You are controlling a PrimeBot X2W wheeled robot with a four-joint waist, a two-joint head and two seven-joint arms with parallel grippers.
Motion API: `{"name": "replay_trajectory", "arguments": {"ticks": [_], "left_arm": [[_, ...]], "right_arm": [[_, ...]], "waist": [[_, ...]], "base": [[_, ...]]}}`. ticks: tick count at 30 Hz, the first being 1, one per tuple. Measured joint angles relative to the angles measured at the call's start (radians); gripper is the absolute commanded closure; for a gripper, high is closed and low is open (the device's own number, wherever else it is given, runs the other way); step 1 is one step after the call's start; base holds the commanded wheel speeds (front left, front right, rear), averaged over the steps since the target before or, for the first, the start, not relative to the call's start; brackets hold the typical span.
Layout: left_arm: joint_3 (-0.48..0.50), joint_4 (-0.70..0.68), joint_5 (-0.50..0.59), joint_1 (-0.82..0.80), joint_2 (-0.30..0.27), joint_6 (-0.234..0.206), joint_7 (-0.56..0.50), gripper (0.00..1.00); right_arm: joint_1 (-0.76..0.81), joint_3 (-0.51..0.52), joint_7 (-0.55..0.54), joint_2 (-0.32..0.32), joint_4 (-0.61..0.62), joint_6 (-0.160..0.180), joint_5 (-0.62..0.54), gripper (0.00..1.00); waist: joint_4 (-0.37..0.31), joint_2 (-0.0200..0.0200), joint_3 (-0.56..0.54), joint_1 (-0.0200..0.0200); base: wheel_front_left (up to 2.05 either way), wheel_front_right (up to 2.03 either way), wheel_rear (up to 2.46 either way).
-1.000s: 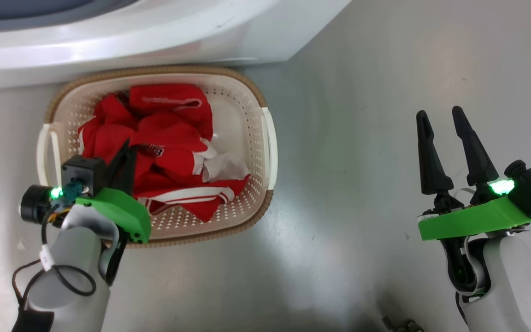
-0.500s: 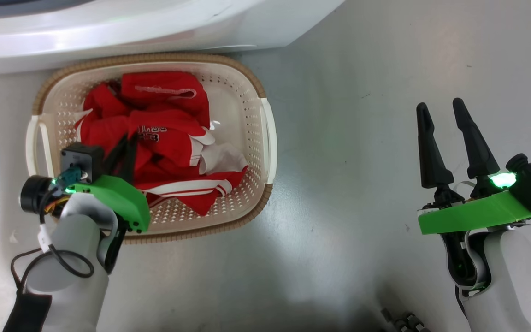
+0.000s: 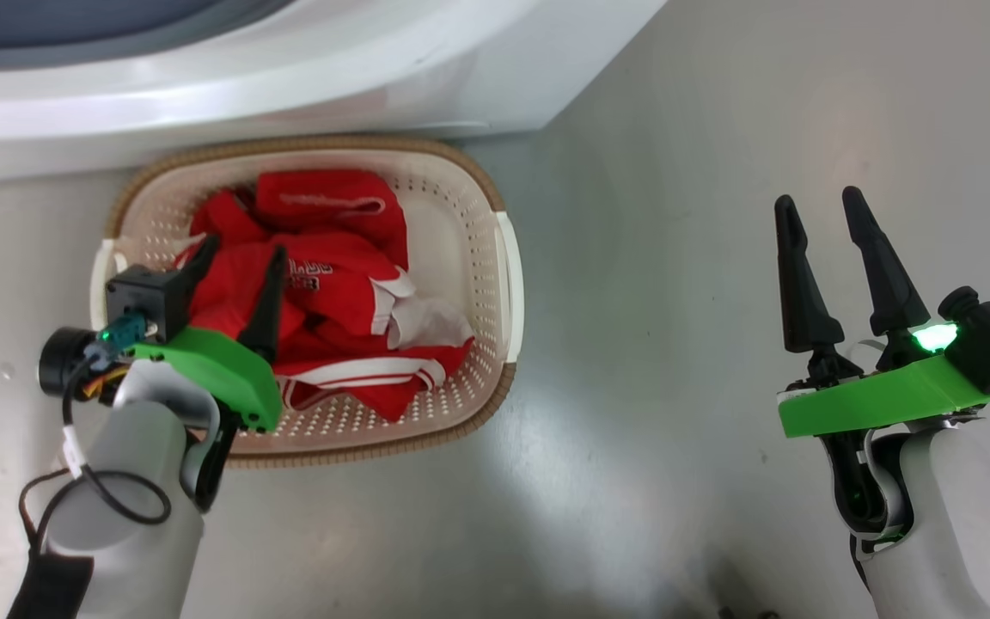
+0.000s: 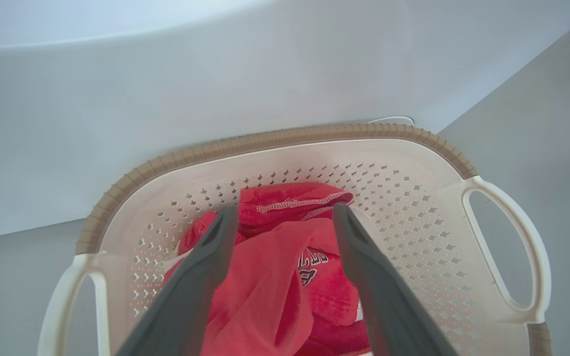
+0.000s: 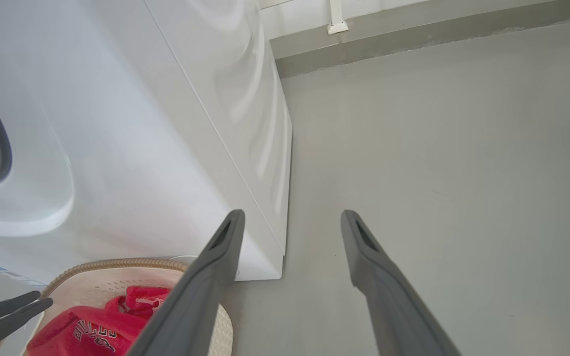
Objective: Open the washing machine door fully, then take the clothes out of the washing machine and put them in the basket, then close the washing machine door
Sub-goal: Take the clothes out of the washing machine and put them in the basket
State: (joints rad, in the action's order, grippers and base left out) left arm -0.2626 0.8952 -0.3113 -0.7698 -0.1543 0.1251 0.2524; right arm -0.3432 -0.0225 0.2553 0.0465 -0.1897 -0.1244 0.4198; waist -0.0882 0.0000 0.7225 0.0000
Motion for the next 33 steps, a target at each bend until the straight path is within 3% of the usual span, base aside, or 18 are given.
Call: {"name": "replay_trajectory", "arguments": {"ticks": [33], "left_arm": [[0.184,-0.324,0.082,0.396,0.039,0.000,0.000,0.00]], "right_arm": [[0.201,0.031,0.000,-0.001,-0.081,0.000,-0.024,0.00]], "waist": [[0.039,0.0000,-0.413,0.0000]], "base": [[0.00,0.00,0.00]]}}
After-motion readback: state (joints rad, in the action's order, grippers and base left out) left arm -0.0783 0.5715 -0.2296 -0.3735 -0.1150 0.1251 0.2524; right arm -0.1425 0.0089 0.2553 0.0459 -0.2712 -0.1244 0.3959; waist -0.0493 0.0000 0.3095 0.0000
